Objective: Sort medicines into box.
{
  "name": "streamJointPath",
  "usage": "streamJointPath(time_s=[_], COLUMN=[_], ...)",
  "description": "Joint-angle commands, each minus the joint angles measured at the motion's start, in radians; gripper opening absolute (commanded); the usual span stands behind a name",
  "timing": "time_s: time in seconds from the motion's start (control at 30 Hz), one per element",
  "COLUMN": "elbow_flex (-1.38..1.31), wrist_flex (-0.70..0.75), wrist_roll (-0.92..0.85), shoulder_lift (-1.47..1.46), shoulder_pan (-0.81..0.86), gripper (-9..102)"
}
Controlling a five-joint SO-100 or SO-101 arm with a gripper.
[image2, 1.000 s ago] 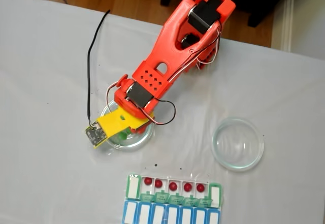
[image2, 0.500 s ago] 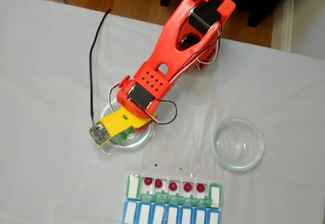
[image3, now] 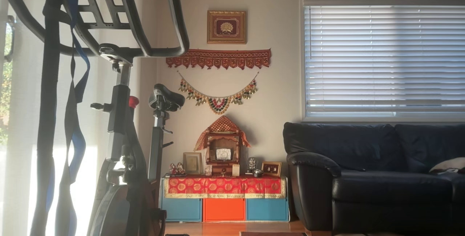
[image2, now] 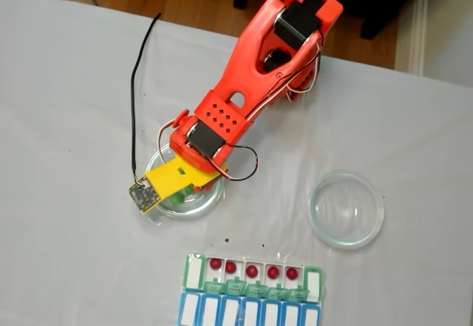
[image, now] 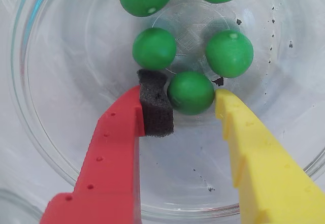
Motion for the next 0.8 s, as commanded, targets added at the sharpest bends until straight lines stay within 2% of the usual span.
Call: streamJointPath(time_s=[0.0,0.4,0.57,0.63,0.77], elbow_flex=[-0.009,0.011,0.015,0.018,-0.008], wrist_flex=[-0.015,-0.031,-0.031,-0.031,0.026], wrist_roll=[-0.003,-0.003,0.009,0.005,0.026], shoulder_lift=[0.061,0.051,0.046,0.044,0.052], shoulder_pan=[-0.005,-0.008,-0.009,-0.011,-0.020], gripper=[16,11,1,1,1])
